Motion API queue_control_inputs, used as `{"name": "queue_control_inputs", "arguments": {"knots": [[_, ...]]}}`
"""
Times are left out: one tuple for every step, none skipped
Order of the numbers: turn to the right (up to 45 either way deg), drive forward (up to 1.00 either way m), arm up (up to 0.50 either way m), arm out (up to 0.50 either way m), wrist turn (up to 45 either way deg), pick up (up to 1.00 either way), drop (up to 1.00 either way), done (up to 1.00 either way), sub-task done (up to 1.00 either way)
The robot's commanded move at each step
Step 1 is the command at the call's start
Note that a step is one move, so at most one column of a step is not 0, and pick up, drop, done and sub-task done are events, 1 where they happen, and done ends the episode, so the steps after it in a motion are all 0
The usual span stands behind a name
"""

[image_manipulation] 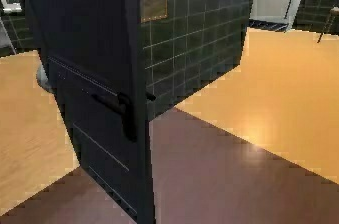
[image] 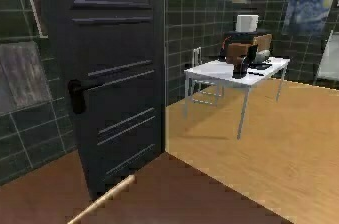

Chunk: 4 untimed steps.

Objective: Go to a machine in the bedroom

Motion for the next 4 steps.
{"name": "queue_control_inputs", "arguments": {"knots": [[-24.0,0.0,0.0,0.0,0.0,0.0,0.0,0.0,0.0],[0.0,0.1,0.0,0.0,0.0,0.0,0.0,0.0,0.0],[45.0,0.0,0.0,0.0,0.0,0.0,0.0,0.0,0.0],[15.0,0.0,0.0,0.0,0.0,0.0,0.0,0.0,0.0]]}}
